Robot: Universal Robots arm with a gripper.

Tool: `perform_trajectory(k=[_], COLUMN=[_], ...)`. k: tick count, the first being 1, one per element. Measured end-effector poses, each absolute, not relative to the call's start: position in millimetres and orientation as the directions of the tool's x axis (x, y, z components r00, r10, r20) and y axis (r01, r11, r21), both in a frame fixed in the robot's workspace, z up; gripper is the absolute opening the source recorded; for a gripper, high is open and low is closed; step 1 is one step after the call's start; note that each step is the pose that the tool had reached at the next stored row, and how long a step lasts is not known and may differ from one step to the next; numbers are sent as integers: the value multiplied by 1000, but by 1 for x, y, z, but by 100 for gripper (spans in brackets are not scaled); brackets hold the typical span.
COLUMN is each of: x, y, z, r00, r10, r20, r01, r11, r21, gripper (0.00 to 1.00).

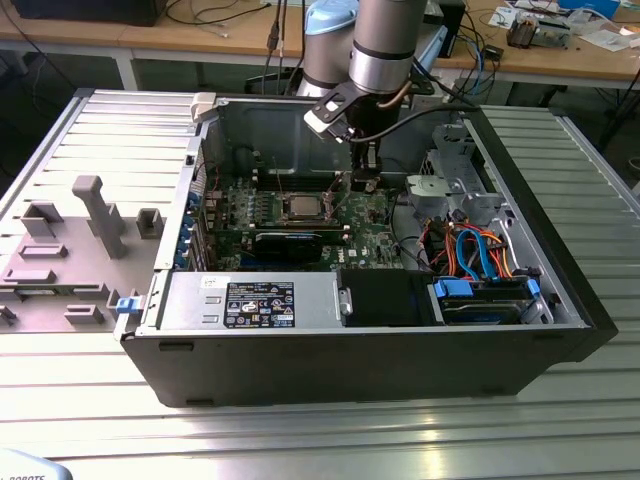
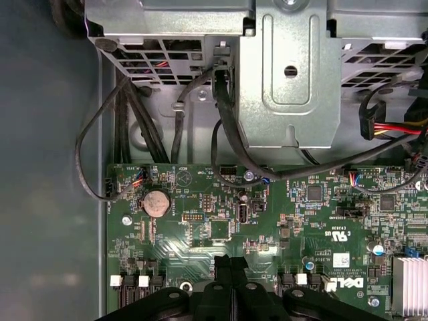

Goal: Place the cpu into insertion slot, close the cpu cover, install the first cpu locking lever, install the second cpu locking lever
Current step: 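Close the cpu cover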

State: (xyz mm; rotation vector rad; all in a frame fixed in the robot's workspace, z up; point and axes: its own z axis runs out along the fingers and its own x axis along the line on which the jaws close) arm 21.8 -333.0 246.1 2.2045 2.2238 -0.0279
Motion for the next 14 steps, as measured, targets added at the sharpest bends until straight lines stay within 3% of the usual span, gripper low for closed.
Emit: perform_trajectory(k=[14], x=[18], y=[-333], z=[246], r00=[-9], r10=[1000], r20=[-20], r01=[1000], r11=[9], r21=[-6], gripper=[11])
